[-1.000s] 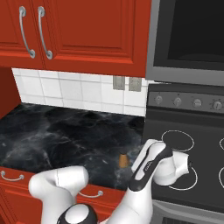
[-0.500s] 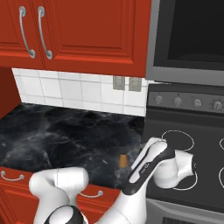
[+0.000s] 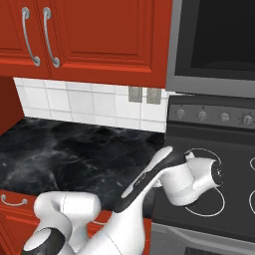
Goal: Take 2 condiments from the cabinet and move them on the counter near the stove.Make sure the condiments are lined up with each other, next to each other.
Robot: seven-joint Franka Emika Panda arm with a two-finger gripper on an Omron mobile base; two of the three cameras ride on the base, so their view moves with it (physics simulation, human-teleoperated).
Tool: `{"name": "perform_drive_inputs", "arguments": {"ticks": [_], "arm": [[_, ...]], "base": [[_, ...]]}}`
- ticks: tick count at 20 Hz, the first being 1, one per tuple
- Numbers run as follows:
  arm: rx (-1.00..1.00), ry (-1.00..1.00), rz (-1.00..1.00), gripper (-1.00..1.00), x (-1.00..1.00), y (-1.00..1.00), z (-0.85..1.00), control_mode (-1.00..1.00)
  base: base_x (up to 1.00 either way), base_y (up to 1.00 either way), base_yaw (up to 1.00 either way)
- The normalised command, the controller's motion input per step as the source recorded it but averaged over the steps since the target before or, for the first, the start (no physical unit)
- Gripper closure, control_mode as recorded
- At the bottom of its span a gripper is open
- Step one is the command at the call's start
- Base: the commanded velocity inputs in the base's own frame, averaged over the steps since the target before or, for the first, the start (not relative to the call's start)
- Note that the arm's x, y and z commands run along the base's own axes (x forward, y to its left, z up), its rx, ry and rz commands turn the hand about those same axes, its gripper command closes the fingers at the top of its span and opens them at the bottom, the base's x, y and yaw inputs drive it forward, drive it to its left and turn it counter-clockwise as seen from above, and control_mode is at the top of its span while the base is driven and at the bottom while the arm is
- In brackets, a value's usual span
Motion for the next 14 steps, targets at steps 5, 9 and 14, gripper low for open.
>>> {"name": "perform_drive_inputs", "arguments": {"ticks": [5,9,14], "arm": [[-0.18,0.59,-0.54,-1.0,-0.13,0.0,0.03,-1.0],[-0.16,0.54,-0.6,-1.0,-0.15,0.01,0.02,-1.0],[-0.06,0.38,-0.44,-1.0,-0.13,0.23,0.21,-1.0]], "base": [[0.0,0.0,0.0],[0.0,0.0,0.0],[0.0,0.0,0.0]]}}
